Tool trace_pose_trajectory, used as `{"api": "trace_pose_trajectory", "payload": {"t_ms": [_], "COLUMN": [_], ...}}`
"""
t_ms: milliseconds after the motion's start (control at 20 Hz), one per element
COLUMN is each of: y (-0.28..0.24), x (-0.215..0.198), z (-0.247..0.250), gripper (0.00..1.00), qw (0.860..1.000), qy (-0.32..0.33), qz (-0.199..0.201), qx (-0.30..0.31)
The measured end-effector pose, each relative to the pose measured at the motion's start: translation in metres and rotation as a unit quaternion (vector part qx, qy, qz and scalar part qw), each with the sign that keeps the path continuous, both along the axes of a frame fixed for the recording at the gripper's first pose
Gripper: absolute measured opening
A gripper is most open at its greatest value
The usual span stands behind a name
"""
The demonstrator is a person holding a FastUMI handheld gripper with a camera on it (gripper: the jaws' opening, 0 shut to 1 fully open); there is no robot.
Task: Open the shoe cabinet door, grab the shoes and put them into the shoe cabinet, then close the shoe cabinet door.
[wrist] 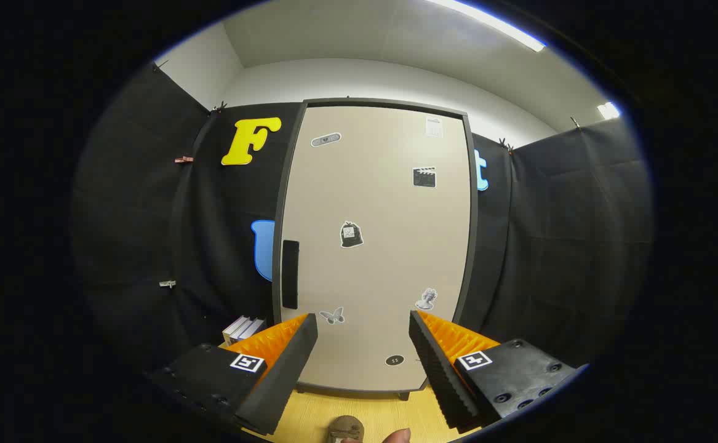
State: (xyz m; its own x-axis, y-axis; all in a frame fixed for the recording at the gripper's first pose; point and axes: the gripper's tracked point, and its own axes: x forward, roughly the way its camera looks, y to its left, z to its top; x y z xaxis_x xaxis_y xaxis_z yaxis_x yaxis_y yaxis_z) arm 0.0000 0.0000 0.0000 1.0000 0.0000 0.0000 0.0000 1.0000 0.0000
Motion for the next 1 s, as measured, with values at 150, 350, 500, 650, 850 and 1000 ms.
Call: {"api": "trace_pose_trajectory", "payload": {"t_ms": [150,350,500,650,850,1000], "y": [0.0033,0.0034,0.0049,0.0055,0.0049,0.0063], "x": [0.0008,-0.0003,-0.0008,-0.0019,-0.0022,-0.0021], "z": [-0.0009,0.0011,-0.0002,-0.0023,-0.0032,-0.0035], "gripper": [0.98,0.98,0.98,0.98,0.98,0.98], "qw": [1.0,1.0,1.0,1.0,1.0,1.0], "qy": [0.002,-0.001,0.0,0.003,0.003,0.002], "qz": [0.002,0.002,0.002,0.002,0.001,0.002], "qx": [-0.004,-0.004,-0.004,-0.002,-0.004,-0.002]}}
